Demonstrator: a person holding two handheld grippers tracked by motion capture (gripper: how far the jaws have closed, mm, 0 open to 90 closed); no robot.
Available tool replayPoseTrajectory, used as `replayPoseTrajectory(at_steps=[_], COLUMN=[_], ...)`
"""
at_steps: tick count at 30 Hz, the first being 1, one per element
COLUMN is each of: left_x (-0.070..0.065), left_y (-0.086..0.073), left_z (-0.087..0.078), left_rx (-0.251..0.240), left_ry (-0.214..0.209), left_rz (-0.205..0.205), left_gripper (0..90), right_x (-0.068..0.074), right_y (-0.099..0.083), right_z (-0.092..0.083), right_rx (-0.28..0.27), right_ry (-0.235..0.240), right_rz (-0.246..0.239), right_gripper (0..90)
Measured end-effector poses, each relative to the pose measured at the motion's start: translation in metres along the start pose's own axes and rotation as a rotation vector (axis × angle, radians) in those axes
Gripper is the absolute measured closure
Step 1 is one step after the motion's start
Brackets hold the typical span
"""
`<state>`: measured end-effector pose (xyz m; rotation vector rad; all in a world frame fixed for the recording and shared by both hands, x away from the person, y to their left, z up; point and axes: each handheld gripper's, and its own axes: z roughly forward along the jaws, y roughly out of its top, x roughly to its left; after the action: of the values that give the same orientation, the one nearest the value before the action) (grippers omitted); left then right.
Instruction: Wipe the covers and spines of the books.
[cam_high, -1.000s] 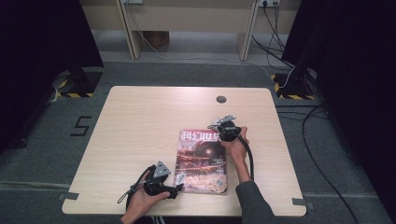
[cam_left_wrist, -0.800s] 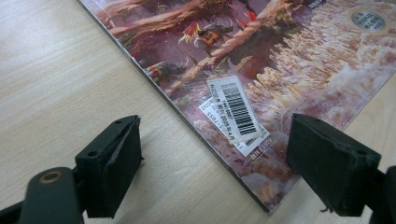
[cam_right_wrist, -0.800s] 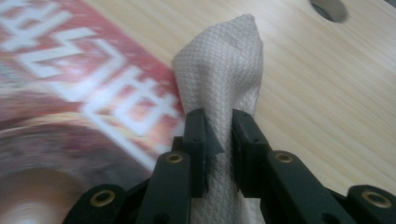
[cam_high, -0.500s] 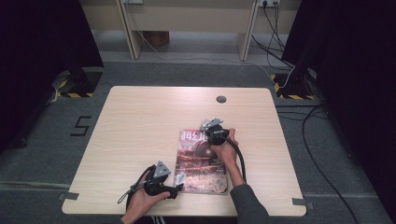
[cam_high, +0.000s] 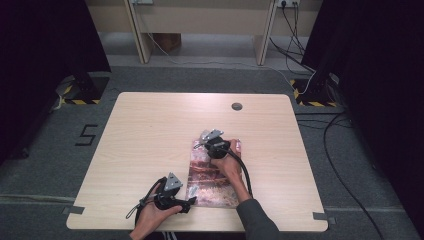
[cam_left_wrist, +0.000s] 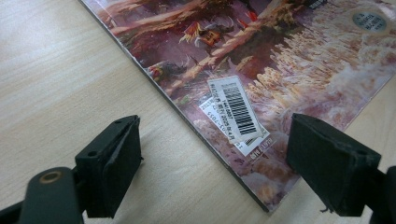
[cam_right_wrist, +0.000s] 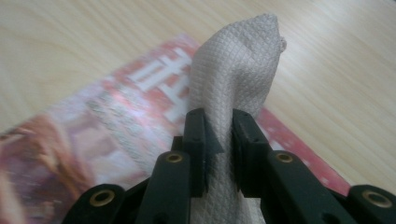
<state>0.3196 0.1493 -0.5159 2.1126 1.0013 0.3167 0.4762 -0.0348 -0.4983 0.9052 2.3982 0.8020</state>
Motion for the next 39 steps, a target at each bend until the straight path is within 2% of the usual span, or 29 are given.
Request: replayPoseTrajectory(at_steps=[5,8,13,16,18,20,22,25,30,32,34,35,37,39], left_x=[0.000,0.000,0.001,0.000,0.000,0.000,0.000,0.000,-0.001,0.000,0.000,0.000,0.000,0.000], left_y=[0.000,0.000,0.000,0.000,0.000,0.000,0.000,0.000,-0.001,-0.001,0.000,-0.001,-0.001,0.000], left_z=[0.000,0.000,0.000,0.000,0.000,0.000,0.000,0.000,0.000,0.000,0.000,0.000,0.000,0.000], left_rx=[0.000,0.001,0.001,0.001,0.000,0.001,0.001,0.001,-0.004,-0.001,0.000,-0.001,-0.001,-0.001], left_ry=[0.000,-0.003,-0.003,-0.001,-0.002,-0.003,-0.003,0.000,0.001,-0.005,-0.004,-0.003,-0.002,-0.002], left_rz=[0.001,-0.001,-0.001,-0.002,-0.001,-0.003,-0.001,0.001,-0.002,-0.003,-0.002,-0.002,-0.002,-0.003], left_gripper=[17.3,17.4,17.4,17.4,17.5,17.4,17.4,17.4,17.8,17.8,17.8,17.8,17.8,17.8], right_x=[0.008,0.006,0.000,-0.001,0.002,0.003,0.011,0.013,-0.002,-0.002,0.004,0.008,0.012,0.022], right_y=[0.008,0.009,0.015,0.018,0.018,0.018,0.022,0.023,0.021,0.021,0.021,0.021,0.020,0.015], right_z=[0.004,0.003,0.002,0.007,0.012,0.013,0.013,0.014,0.017,0.016,0.015,0.012,0.010,0.004], right_rx=[0.001,0.003,-0.029,-0.009,0.002,-0.002,0.001,0.007,0.017,0.018,0.027,0.024,0.022,0.009], right_ry=[0.034,0.044,0.054,0.056,0.058,0.060,0.084,0.074,0.019,0.021,0.014,0.041,0.058,0.107], right_rz=[-0.016,0.015,0.062,0.058,0.073,0.071,0.034,0.019,0.072,0.077,0.024,0.014,0.008,-0.029], right_gripper=[76.9,72.7,71.9,75.1,76.3,76.5,76.7,76.8,76.8,76.9,76.9,76.9,76.9,76.8])
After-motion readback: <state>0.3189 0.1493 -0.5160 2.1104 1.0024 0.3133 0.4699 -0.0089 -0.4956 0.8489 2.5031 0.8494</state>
